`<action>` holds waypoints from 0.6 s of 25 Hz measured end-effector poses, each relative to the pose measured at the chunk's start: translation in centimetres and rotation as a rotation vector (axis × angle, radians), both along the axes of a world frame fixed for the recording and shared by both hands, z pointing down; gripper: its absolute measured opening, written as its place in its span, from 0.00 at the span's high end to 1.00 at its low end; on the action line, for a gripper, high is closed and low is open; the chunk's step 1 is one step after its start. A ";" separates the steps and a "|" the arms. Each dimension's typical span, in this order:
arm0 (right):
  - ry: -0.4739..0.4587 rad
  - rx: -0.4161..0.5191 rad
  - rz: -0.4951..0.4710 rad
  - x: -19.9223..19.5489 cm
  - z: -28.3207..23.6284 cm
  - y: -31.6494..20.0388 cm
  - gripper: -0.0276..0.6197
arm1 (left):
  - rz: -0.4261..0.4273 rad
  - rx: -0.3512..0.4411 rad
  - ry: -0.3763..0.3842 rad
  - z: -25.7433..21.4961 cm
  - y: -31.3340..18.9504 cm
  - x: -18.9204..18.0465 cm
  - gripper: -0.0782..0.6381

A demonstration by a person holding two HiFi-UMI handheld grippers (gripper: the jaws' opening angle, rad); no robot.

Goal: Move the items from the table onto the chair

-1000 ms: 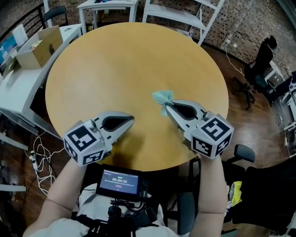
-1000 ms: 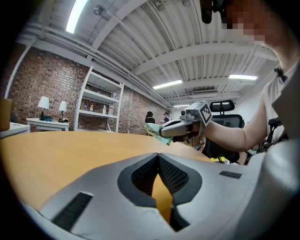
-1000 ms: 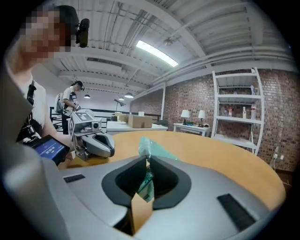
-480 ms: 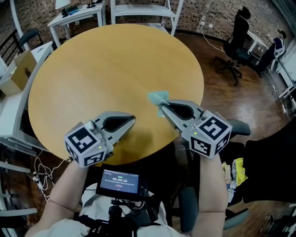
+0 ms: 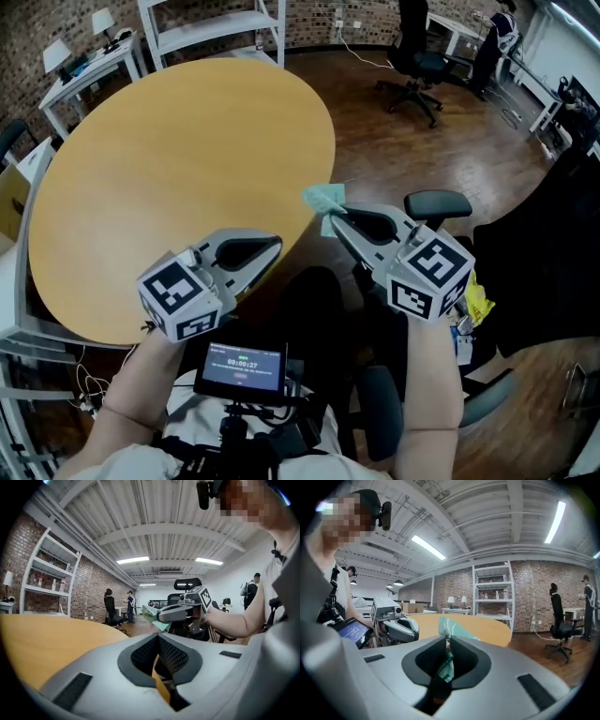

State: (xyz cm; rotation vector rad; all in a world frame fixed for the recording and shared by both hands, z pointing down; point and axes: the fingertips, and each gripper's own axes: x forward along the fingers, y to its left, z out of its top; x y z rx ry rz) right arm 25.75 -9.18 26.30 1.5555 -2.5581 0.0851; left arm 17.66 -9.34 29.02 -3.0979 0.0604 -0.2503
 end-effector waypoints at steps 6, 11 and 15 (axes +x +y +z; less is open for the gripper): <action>-0.038 0.012 0.134 5.6 0.8 4.7 0.91 | 0.120 -0.003 -0.008 0.2 3.5 5.1 0.88; -0.086 -0.012 0.253 10.4 3.1 9.0 0.91 | 0.218 -0.011 -0.020 0.8 6.6 9.6 0.88; -0.081 -0.057 0.370 13.6 6.2 12.8 0.91 | 0.316 -0.018 -0.025 1.9 9.8 12.5 0.88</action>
